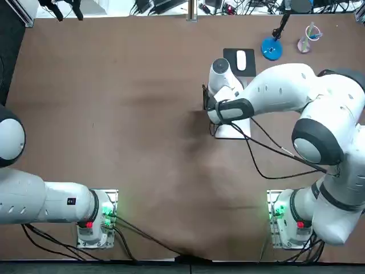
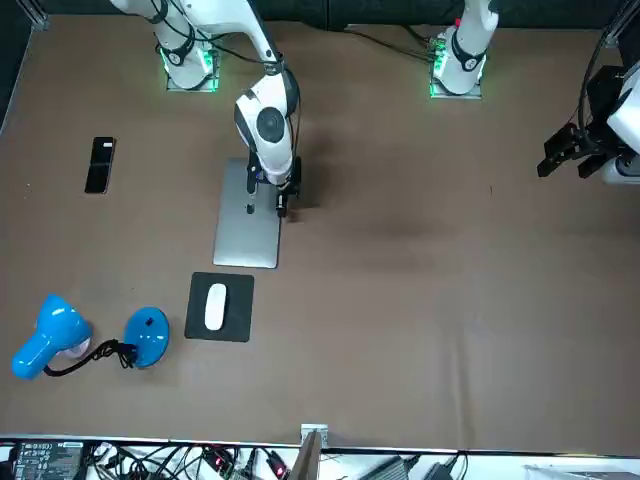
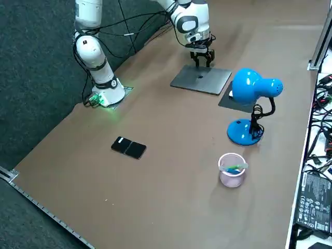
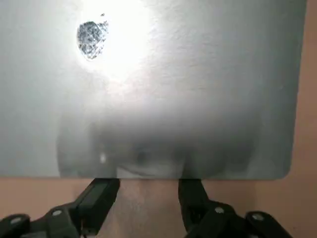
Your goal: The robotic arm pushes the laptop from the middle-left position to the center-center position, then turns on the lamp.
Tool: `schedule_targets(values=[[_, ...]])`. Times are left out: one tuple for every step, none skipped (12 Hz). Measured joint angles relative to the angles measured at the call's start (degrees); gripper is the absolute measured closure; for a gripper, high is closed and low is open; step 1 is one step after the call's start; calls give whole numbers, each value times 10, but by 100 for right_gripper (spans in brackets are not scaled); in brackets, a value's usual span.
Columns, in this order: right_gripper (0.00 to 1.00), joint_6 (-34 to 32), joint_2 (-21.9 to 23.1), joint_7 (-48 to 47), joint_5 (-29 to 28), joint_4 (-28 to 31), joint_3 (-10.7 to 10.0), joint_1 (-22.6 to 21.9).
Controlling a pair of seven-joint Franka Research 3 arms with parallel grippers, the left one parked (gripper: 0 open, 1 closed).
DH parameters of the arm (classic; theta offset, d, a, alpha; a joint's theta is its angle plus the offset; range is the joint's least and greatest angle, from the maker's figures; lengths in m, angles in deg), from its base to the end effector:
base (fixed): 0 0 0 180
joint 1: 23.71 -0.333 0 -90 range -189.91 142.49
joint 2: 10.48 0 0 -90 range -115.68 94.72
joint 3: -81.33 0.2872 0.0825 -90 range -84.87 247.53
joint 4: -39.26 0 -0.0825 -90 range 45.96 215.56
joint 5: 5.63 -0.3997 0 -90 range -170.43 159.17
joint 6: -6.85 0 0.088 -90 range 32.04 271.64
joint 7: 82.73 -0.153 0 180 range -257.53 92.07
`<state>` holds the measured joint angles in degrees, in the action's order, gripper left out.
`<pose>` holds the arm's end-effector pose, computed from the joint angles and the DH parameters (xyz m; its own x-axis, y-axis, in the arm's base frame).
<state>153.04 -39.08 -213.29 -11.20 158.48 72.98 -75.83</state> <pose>0.4205 0.3959 0.0990 -0.0085 -0.9996 0.0264 -1.0000 0.0087 0.0043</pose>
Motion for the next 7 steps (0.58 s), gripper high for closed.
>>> schedule_targets(values=[[20, 0, 0, 0, 0, 2, -1, 0], [20, 0, 0, -1, 0, 3, -2, 0], [20, -4, 1, -1, 0, 4, -4, 0], [20, -8, 2, -2, 0, 5, -8, 0], [20, -14, 2, -3, 0, 6, -11, 0], [20, -19, 3, -11, 0, 6, -16, 0], [20, -24, 4, -16, 0, 8, -21, 0]])
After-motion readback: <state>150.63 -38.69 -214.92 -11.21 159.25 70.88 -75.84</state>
